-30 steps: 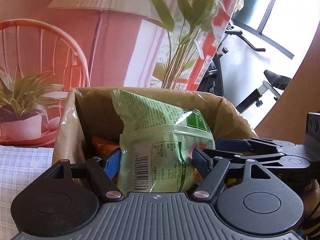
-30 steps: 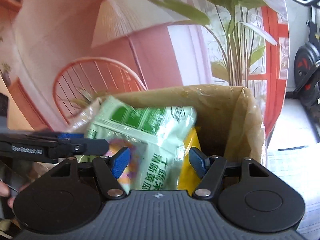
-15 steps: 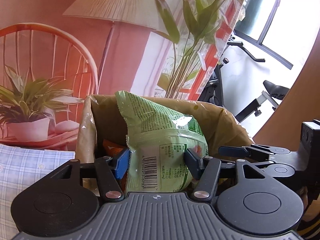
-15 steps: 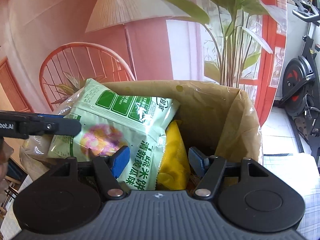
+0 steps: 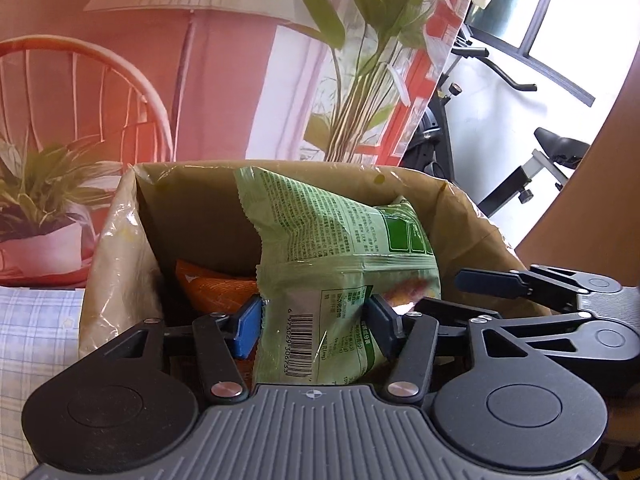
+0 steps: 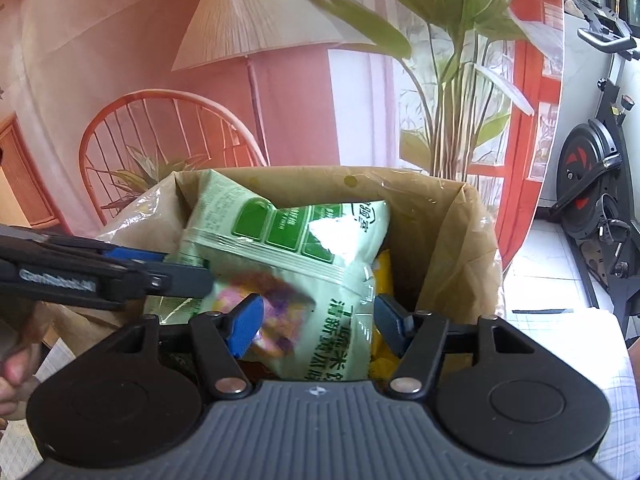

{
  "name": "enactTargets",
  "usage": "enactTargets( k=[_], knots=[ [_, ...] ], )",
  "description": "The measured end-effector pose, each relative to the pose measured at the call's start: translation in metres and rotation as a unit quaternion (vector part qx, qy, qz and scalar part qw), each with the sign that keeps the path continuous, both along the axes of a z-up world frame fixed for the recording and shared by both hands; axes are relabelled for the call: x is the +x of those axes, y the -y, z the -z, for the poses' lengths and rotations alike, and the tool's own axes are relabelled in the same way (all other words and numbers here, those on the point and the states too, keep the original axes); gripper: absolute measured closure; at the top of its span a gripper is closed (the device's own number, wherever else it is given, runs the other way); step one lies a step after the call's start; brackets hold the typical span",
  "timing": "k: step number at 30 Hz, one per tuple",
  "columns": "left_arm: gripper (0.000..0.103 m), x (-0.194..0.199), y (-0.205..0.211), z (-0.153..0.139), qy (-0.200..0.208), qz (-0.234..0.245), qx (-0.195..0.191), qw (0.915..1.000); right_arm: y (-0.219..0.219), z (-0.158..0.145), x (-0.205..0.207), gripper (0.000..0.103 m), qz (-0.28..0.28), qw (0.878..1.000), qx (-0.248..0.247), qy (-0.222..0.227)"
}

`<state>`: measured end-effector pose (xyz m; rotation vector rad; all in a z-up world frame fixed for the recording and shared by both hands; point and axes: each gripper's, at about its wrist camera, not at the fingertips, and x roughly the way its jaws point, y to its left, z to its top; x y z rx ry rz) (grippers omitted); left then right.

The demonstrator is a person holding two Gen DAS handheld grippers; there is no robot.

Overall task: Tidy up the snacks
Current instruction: 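Open both tools to drop the light green bag into the box, then move both tools back down to the snacks on the table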

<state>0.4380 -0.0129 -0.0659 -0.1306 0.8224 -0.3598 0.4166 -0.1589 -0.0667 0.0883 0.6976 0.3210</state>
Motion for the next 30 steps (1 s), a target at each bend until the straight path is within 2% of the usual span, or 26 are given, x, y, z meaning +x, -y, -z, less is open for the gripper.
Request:
enactTargets(
  k=[2,6,9,14,20,27,30],
  knots=[
    [0.038,-0.004,0.002,-0.004,0.013,0.007,0.015,0.9998,0.000,-0.003,-0.003,0.039,0.000,1.000,0.003,0.003],
    [0.023,-0.015,0.012,-0.014,0.041,0.017,0.080,0.9958,0.000,-0.009,-0.010,0.039,0.001,1.000,0.003,0.010],
    [0.021,-0.023,0.014,-0.024,0.062,0.019,0.104,0.9925,-0.001,-0.015,-0.016,0.039,0.003,1.000,0.008,0.014],
    [0.021,-0.037,0.005,-0.041,0.075,0.006,0.084,0.9937,-0.004,-0.027,-0.032,0.039,0.002,1.000,0.005,0.025],
    [0.021,-0.073,-0.011,-0.059,0.100,-0.009,0.065,0.9928,-0.003,-0.042,-0.062,0.039,0.000,0.999,0.011,0.047],
    [0.021,-0.140,-0.041,-0.073,0.144,-0.057,0.071,0.9854,-0.001,-0.055,-0.112,0.039,-0.008,0.997,0.021,0.078],
    [0.021,-0.173,-0.051,-0.069,0.144,-0.070,0.057,0.9855,-0.004,-0.055,-0.137,0.038,-0.018,0.995,0.023,0.091]
  ],
)
